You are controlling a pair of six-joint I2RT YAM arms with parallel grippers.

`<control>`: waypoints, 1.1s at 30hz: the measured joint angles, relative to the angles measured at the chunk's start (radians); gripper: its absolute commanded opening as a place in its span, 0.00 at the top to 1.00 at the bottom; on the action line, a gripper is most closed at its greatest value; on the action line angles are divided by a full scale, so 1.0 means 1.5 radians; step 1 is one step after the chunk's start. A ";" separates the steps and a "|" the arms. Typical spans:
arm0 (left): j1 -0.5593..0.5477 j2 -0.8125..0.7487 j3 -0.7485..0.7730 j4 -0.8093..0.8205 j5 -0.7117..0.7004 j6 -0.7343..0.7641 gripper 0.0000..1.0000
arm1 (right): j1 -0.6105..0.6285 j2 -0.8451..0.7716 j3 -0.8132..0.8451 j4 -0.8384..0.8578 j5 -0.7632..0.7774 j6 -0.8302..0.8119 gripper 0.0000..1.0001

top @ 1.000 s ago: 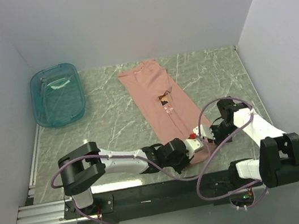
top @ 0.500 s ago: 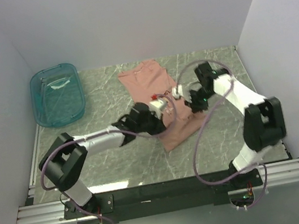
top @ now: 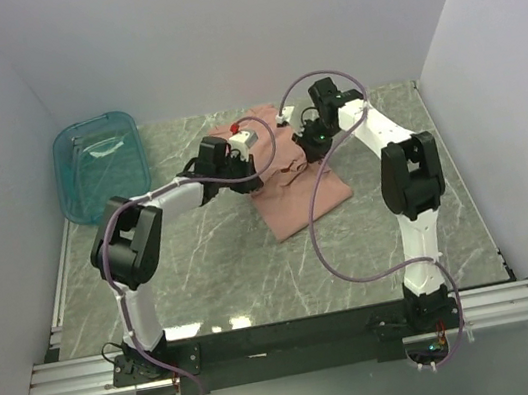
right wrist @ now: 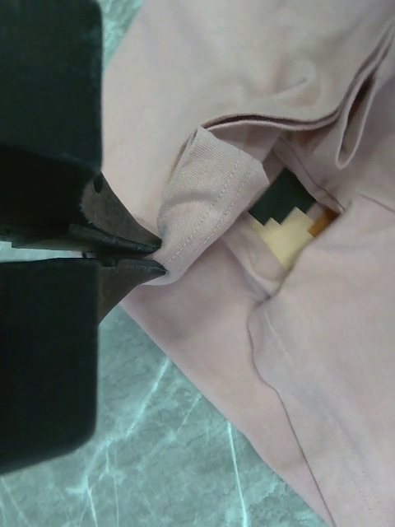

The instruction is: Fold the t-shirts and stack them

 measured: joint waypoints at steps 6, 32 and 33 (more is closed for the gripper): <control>0.016 0.010 0.018 -0.028 0.014 0.009 0.99 | 0.000 0.038 0.033 0.002 0.007 0.049 1.00; 0.042 0.062 0.126 -0.068 -0.060 -0.014 0.19 | 0.005 0.085 0.111 0.118 0.132 0.285 0.41; 0.043 0.061 0.126 -0.068 -0.069 -0.011 0.18 | 0.005 0.085 0.111 0.132 0.148 0.306 0.41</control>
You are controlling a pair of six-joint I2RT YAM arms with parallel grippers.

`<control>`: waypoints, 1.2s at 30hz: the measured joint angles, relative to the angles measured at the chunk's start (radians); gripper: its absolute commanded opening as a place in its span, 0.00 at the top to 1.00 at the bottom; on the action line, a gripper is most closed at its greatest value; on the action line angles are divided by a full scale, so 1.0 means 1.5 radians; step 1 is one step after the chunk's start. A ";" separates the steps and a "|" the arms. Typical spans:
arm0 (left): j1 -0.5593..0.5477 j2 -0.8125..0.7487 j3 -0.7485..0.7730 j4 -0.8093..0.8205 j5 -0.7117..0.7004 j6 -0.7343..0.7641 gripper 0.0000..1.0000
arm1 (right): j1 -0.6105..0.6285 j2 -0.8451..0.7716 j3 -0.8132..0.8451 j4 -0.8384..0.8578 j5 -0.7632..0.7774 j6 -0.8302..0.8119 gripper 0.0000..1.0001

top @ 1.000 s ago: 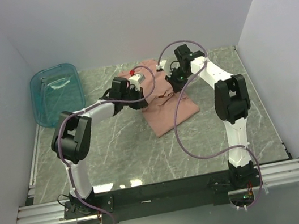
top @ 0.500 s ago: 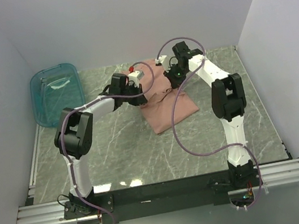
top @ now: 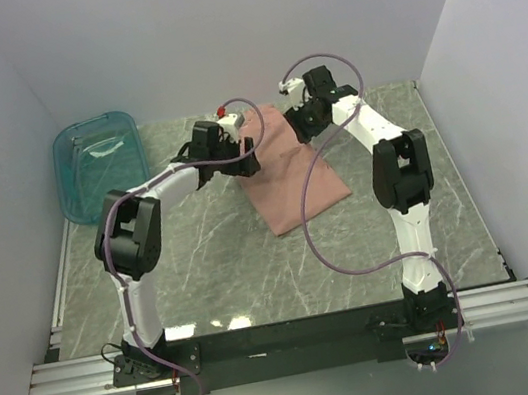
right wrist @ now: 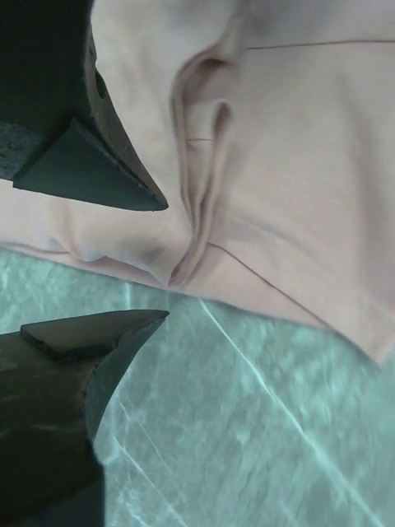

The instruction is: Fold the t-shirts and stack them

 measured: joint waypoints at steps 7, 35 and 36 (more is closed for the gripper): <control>0.006 -0.111 -0.049 0.008 -0.069 0.025 0.19 | -0.028 -0.025 0.000 -0.005 -0.103 0.002 0.44; -0.296 -0.191 -0.263 -0.001 -0.150 0.379 0.25 | -0.082 -0.317 -0.476 -0.102 -0.308 -0.657 0.33; -0.296 -0.181 -0.261 0.000 -0.155 0.382 0.26 | -0.083 -0.317 -0.477 -0.101 -0.308 -0.659 0.33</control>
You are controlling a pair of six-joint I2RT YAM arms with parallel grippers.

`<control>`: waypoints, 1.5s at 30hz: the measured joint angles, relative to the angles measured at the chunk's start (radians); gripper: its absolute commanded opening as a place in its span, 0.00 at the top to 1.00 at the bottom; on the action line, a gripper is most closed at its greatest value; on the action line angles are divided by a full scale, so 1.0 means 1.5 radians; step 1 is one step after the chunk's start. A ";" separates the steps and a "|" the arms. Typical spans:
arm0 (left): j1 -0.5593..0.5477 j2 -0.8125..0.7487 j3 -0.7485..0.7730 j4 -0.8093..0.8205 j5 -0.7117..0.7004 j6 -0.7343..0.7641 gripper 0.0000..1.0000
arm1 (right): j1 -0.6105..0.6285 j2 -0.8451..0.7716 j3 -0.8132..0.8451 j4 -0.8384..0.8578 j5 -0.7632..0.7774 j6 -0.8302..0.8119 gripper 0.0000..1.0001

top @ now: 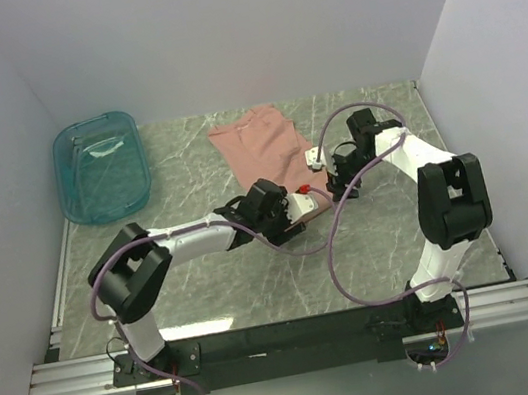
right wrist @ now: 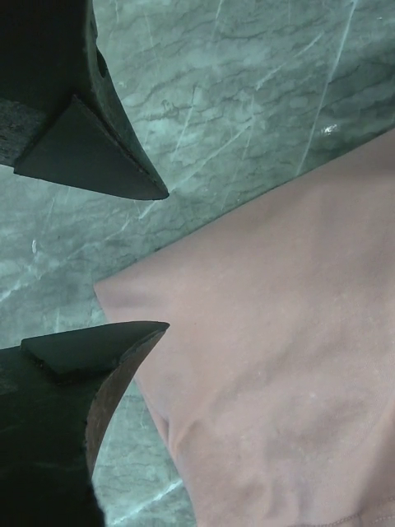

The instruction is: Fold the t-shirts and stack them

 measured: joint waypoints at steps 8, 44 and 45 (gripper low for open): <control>0.000 0.054 0.014 0.005 -0.055 0.011 0.30 | 0.001 0.016 0.000 0.014 0.025 -0.012 0.34; 0.006 0.063 0.000 0.034 -0.049 -0.022 0.88 | 0.083 0.092 0.003 0.062 0.223 0.033 0.78; 0.006 0.063 -0.001 0.035 -0.047 -0.024 0.88 | 0.086 0.092 0.003 0.065 0.227 0.036 0.81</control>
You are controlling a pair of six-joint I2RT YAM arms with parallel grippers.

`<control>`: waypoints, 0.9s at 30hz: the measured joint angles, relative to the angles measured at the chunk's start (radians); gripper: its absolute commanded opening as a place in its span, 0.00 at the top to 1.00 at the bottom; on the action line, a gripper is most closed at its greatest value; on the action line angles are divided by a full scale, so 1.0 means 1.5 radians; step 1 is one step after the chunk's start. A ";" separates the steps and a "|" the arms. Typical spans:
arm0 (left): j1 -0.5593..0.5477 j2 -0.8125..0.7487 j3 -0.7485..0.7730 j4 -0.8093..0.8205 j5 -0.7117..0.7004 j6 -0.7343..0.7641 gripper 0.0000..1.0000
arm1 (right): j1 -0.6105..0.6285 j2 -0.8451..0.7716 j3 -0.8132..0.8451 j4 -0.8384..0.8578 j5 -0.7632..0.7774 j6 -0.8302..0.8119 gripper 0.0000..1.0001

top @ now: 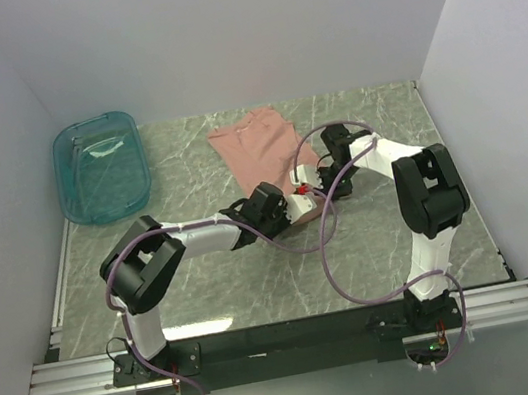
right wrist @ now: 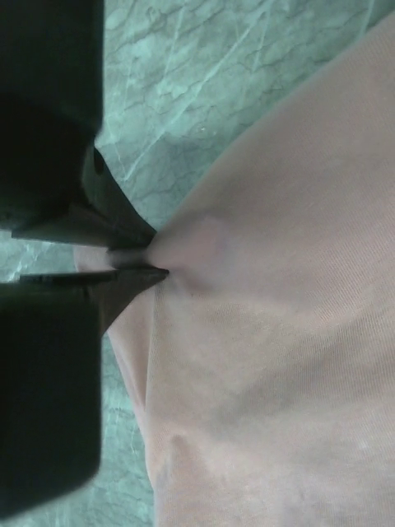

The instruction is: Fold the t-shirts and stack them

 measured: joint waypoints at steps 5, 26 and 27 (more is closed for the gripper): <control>0.000 -0.004 -0.005 0.002 0.007 -0.009 0.93 | 0.012 0.000 0.000 0.003 0.013 0.016 0.92; -0.170 -0.213 -0.233 0.025 0.116 -0.212 0.99 | 0.013 -0.241 -0.279 -0.245 -0.122 -0.002 1.00; -0.175 -0.229 -0.243 0.027 0.118 -0.223 0.99 | 0.013 -0.255 -0.278 -0.257 -0.129 -0.001 1.00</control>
